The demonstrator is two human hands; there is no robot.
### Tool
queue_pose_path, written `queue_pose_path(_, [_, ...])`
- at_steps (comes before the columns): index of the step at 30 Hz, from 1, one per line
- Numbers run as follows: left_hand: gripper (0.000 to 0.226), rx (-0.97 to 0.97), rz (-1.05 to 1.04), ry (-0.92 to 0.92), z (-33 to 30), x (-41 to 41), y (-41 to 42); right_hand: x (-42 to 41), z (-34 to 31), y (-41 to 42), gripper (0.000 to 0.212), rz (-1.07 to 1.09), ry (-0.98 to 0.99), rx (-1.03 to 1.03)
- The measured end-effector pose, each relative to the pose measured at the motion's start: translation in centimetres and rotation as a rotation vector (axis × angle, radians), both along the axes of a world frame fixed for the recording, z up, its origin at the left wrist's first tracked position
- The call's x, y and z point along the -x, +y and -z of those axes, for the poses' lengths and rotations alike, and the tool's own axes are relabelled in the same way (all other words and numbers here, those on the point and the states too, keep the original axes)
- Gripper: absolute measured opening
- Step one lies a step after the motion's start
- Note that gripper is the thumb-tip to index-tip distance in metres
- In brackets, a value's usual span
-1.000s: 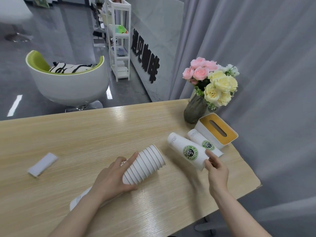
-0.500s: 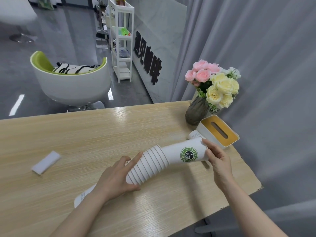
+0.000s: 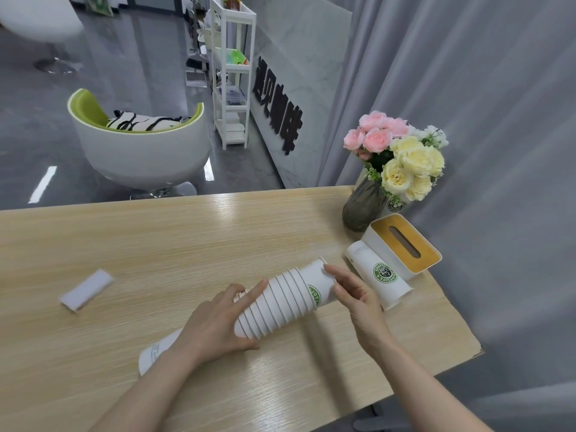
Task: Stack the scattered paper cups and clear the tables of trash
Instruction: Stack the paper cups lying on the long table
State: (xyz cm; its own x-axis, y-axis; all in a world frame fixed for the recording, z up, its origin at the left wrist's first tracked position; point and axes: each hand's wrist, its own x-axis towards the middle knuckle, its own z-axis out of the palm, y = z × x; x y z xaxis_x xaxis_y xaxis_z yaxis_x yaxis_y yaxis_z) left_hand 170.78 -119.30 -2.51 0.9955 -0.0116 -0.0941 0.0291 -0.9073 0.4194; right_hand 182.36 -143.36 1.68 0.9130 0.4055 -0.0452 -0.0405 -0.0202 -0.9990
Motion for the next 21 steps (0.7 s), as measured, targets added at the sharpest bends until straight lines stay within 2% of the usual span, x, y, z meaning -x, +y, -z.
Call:
queue_pose_path(5, [0.111,-0.005,0.012,-0.015,-0.1,-0.6,-0.7,0.5,0.7,0.2,0.033,-0.071,0.039,0.031])
queue_pose_path(8, [0.113,-0.023,0.007,-0.010,0.0,-1.0,-1.1,-0.2,1.2,-0.6,0.038,-0.041,0.038,0.035])
queue_pose_path(10, [0.112,-0.024,-0.001,-0.007,0.1,-1.3,-1.3,-1.1,1.8,-1.7,0.040,0.121,0.013,0.086])
queue_pose_path(12, [0.111,-0.021,-0.007,-0.005,0.2,-1.6,-1.4,-2.4,2.6,-3.3,0.037,0.384,-0.004,0.191])
queue_pose_path(15, [0.112,0.000,-0.024,-0.002,0.2,-2.0,-1.6,-4.2,4.0,-5.9,0.032,0.718,0.093,0.305])
queue_pose_path(18, [0.112,-0.009,-0.038,0.000,0.3,-2.1,-1.7,-5.2,4.9,-7.5,0.029,0.835,0.184,0.411])
queue_pose_path(21, [0.112,-0.018,-0.048,0.006,0.3,-2.2,-1.8,-6.1,5.5,-8.2,0.028,0.847,0.256,0.417])
